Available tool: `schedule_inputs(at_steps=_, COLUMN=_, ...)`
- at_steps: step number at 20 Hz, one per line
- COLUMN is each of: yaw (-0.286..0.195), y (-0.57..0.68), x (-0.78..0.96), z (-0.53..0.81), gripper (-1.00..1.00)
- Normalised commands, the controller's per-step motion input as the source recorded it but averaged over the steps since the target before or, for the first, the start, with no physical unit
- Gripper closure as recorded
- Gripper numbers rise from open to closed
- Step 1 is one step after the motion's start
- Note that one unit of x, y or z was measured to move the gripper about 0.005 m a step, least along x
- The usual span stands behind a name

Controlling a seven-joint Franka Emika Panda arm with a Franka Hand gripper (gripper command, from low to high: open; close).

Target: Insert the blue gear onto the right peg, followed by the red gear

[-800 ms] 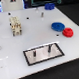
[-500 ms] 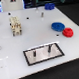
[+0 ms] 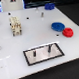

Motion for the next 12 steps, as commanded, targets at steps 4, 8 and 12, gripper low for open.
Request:
schedule_inputs(at_steps=4, yaw=0.000, y=0.45, x=-0.20, z=-0.43, gripper=-1.00)
schedule_inputs(at_steps=8, yaw=0.000, y=0.37, x=-0.21, z=-0.48, gripper=-1.00)
schedule_inputs(at_steps=12, yaw=0.000, y=0.25, x=-0.21, z=-0.54, gripper=-1.00)
